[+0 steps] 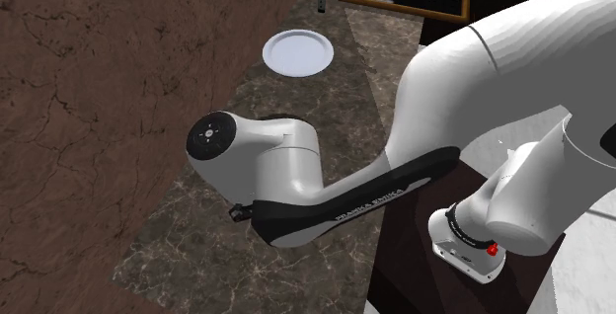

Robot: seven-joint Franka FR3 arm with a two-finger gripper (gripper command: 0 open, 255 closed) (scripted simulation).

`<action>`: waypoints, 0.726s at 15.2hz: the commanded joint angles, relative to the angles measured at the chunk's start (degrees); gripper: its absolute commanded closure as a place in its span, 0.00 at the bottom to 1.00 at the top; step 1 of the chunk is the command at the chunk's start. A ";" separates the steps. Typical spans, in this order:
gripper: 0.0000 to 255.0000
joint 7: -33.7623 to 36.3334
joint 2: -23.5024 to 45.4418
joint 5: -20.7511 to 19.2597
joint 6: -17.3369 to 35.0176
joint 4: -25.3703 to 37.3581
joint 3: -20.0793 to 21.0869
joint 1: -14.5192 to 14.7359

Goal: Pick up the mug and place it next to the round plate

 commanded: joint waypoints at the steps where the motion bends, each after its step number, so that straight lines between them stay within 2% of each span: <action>1: 1.00 -0.40 -0.80 0.68 -1.45 0.86 0.16 -0.07; 11: 1.00 -2.48 -4.12 3.34 -8.56 5.54 0.34 -0.55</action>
